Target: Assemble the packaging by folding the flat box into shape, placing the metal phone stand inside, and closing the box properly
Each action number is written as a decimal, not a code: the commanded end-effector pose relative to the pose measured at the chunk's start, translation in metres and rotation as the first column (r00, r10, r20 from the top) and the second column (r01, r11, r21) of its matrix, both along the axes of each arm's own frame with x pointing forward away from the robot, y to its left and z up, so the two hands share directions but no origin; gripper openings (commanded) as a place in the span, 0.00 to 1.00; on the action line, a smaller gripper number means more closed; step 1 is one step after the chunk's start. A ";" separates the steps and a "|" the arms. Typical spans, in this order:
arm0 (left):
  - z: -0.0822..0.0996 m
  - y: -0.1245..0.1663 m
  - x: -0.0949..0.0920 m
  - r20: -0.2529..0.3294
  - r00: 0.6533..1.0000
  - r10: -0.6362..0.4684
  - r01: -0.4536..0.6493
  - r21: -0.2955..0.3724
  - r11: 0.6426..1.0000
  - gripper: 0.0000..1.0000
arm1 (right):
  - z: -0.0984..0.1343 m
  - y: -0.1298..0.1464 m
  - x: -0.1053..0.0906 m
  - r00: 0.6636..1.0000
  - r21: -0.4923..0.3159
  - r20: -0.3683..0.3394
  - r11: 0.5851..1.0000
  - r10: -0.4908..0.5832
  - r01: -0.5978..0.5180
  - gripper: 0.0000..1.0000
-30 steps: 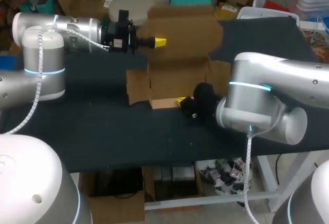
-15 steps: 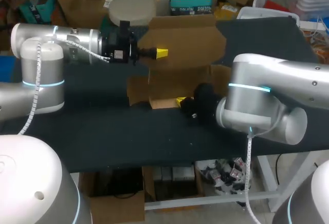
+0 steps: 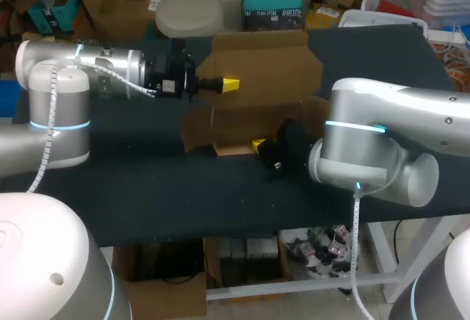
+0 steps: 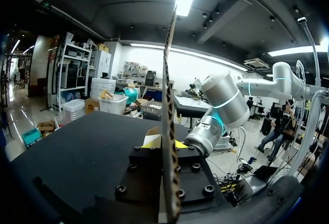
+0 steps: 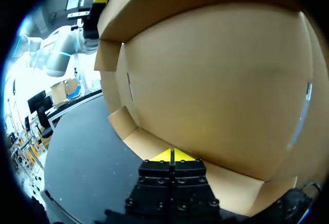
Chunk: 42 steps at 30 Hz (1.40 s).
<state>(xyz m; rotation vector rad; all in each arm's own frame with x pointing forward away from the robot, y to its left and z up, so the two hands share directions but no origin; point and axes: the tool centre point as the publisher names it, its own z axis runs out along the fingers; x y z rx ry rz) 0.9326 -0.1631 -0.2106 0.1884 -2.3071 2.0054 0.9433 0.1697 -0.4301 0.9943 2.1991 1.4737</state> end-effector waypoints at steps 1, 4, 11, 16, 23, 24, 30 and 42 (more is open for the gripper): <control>-0.008 -0.001 0.003 0.001 0.999 -0.032 0.032 -0.003 0.999 0.00 | -0.017 0.003 -0.003 1.000 0.004 0.004 1.000 -0.008 0.008 0.00; -0.011 -0.001 0.003 0.008 0.999 -0.040 0.040 -0.005 0.999 0.00 | -0.017 0.003 -0.003 1.000 0.004 0.004 1.000 -0.008 0.008 0.00; -0.016 0.001 0.003 0.028 0.998 -0.057 0.058 -0.016 0.998 0.00 | -0.017 0.003 -0.003 1.000 0.004 0.004 1.000 -0.008 0.008 0.00; -0.017 0.004 0.005 0.030 0.998 -0.058 0.059 -0.025 0.998 0.00 | -0.017 0.003 -0.003 1.000 0.004 0.004 1.000 -0.008 0.008 0.00; -0.015 0.003 0.001 0.037 0.997 -0.062 0.063 -0.029 0.998 0.00 | -0.017 0.003 -0.003 1.000 0.004 0.004 1.000 -0.008 0.008 0.00; -0.015 0.003 0.000 0.038 0.997 -0.063 0.064 -0.029 0.998 0.00 | -0.017 0.003 -0.003 1.000 0.004 0.004 1.000 -0.008 0.008 0.00; -0.011 0.002 -0.005 0.043 0.997 -0.061 0.062 -0.025 0.998 0.00 | -0.017 0.003 -0.003 1.000 0.004 0.004 1.000 -0.008 0.008 0.00; -0.010 0.001 -0.019 0.056 0.997 -0.055 0.057 -0.023 0.998 0.00 | -0.017 0.003 -0.003 1.000 0.004 0.004 1.000 -0.008 0.008 0.00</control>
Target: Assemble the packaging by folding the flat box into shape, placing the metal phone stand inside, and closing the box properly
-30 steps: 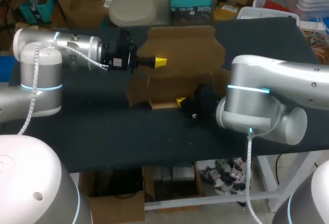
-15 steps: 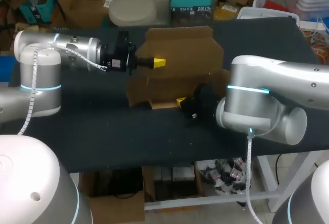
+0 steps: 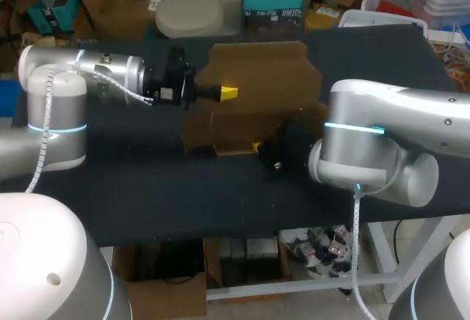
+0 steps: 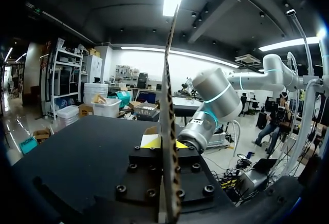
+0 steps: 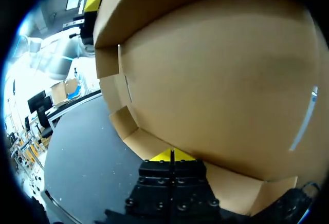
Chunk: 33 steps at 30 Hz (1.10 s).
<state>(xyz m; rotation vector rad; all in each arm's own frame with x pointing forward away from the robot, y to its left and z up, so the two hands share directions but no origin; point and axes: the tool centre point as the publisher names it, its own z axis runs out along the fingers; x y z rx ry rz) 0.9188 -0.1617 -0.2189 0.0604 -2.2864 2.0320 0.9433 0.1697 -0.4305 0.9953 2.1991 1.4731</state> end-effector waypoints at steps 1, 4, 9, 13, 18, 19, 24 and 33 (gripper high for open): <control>-0.001 -0.001 -0.006 0.003 1.000 0.008 -0.008 0.001 1.000 0.00 | -0.016 0.003 -0.003 1.000 0.004 0.005 1.000 -0.007 0.007 0.00; -0.001 -0.001 -0.006 0.004 1.000 0.009 -0.009 0.003 1.000 0.00 | -0.016 0.003 -0.003 1.000 0.004 0.005 1.000 -0.007 0.007 0.00; -0.003 -0.002 -0.005 0.001 1.000 0.009 -0.009 0.007 1.000 0.00 | -0.016 0.003 -0.003 1.000 0.004 0.005 1.000 -0.007 0.007 0.00; -0.005 -0.002 -0.004 -0.004 1.000 0.012 -0.012 0.005 1.000 0.00 | -0.016 0.003 -0.003 1.000 0.004 0.005 1.000 -0.007 0.007 0.00; -0.004 -0.001 -0.003 -0.004 1.000 0.018 -0.018 0.000 1.000 0.00 | -0.016 0.003 -0.003 1.000 0.004 0.005 1.000 -0.007 0.007 0.00; -0.004 -0.001 -0.003 -0.004 1.000 0.018 -0.018 -0.001 1.000 0.00 | -0.016 0.003 -0.003 1.000 0.004 0.005 1.000 -0.007 0.007 0.00; -0.002 -0.001 -0.003 -0.001 1.000 0.017 -0.017 0.000 1.000 0.00 | -0.016 0.003 -0.003 1.000 0.004 0.005 1.000 -0.007 0.007 0.00; 0.000 -0.001 -0.003 0.001 1.000 0.019 -0.019 0.005 1.000 0.00 | -0.016 0.003 -0.003 1.000 0.004 0.005 1.000 -0.007 0.007 0.00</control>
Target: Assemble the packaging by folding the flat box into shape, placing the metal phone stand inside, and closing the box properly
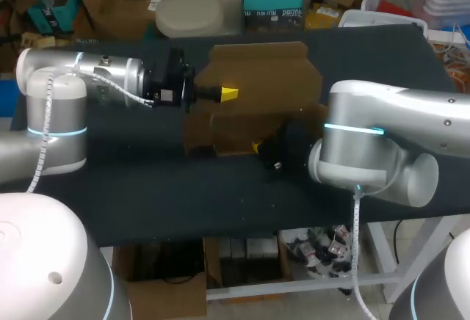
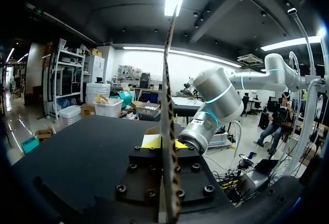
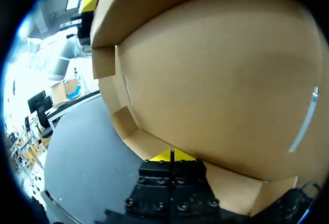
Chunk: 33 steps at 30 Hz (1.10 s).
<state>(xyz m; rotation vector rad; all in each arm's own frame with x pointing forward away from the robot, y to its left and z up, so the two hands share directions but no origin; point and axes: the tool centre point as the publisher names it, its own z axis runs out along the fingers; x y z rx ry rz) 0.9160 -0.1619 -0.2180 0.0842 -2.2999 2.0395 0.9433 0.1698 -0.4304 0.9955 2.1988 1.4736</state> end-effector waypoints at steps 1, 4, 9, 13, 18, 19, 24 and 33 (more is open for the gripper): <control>-0.001 -0.001 0.000 -0.001 1.000 -0.003 0.003 0.002 1.000 0.00 | -0.016 0.003 -0.003 1.000 0.003 0.005 1.000 -0.007 0.007 0.00; -0.001 -0.001 0.000 -0.001 1.000 -0.003 0.003 0.002 1.000 0.00 | -0.016 0.003 -0.003 1.000 0.003 0.005 1.000 -0.007 0.007 0.00; -0.001 -0.001 0.000 -0.001 1.000 -0.003 0.003 0.002 1.000 0.00 | -0.015 0.003 -0.004 1.000 0.001 0.012 1.000 -0.010 0.010 0.00; -0.001 -0.001 0.000 -0.001 1.000 -0.003 0.003 0.002 1.000 0.00 | -0.008 0.001 -0.007 0.999 -0.002 0.032 1.000 -0.016 0.016 0.00; -0.001 -0.001 0.000 -0.001 1.000 -0.003 0.003 0.002 1.000 0.00 | 0.006 -0.004 -0.015 0.998 0.009 0.067 1.000 -0.014 0.013 0.00; -0.001 -0.001 0.000 -0.001 1.000 -0.003 0.003 0.002 1.000 0.00 | 0.009 -0.006 -0.017 0.997 0.010 0.073 1.000 -0.018 0.017 0.00; -0.001 -0.001 0.000 -0.001 1.000 -0.003 0.003 0.002 1.000 0.00 | 0.021 -0.014 -0.026 0.995 0.037 0.099 0.999 -0.012 0.008 0.00; -0.001 -0.001 0.000 -0.001 1.000 -0.003 0.003 0.002 1.000 0.00 | 0.035 -0.030 -0.042 0.993 0.064 0.114 0.998 0.003 -0.010 0.01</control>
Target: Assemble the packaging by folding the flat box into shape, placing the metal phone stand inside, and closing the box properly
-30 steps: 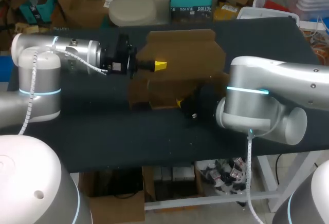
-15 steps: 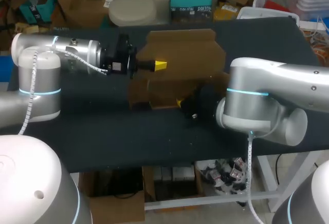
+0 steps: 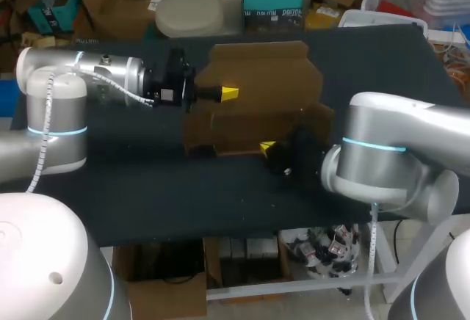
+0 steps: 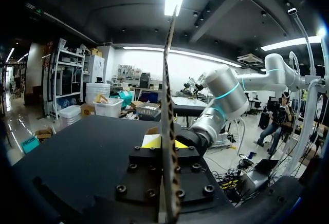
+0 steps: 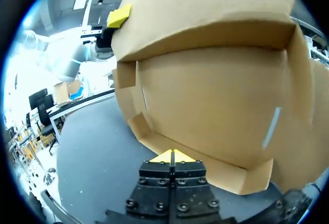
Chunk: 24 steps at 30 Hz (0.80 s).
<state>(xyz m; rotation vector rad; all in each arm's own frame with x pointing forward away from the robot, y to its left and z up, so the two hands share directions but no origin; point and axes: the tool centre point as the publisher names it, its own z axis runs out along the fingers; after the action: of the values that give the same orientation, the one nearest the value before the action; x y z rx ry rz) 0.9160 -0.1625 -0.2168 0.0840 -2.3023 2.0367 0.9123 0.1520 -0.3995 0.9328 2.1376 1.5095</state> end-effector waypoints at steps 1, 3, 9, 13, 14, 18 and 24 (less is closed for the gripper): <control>-0.002 0.000 0.000 -0.001 1.000 -0.003 0.003 0.000 1.000 0.00 | 0.007 -0.014 -0.014 0.999 0.052 0.040 0.998 0.022 -0.024 0.04; -0.002 0.000 0.000 -0.001 1.000 -0.003 0.003 0.000 1.000 0.00 | 0.011 -0.018 -0.020 0.999 0.043 0.041 0.999 0.031 -0.032 0.18; -0.002 0.000 0.000 -0.001 1.000 -0.003 0.003 0.000 1.000 0.00 | 0.025 -0.034 -0.039 0.998 0.046 0.040 0.997 0.057 -0.059 0.34; -0.002 0.000 0.000 -0.001 1.000 -0.003 0.003 0.000 1.000 0.00 | 0.033 -0.048 -0.052 0.997 0.032 0.044 0.998 0.058 -0.060 0.39; -0.002 0.000 0.000 -0.001 1.000 -0.003 0.003 0.000 1.000 0.00 | 0.034 -0.052 -0.055 0.997 0.033 0.044 0.997 0.062 -0.063 0.41; -0.002 0.000 0.000 -0.001 1.000 -0.003 0.003 0.000 1.000 0.00 | 0.041 -0.064 -0.067 0.996 0.020 0.047 0.997 0.074 -0.075 0.45; -0.002 0.000 0.000 -0.001 1.000 -0.003 0.003 0.000 1.000 0.00 | 0.046 -0.082 -0.083 0.993 -0.009 0.054 0.994 0.107 -0.107 0.64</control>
<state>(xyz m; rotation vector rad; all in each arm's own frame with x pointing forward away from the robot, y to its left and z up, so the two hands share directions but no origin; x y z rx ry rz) 0.9160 -0.1625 -0.2168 0.0844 -2.3025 2.0365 0.8449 0.0932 -0.3645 0.7898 2.1661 1.5424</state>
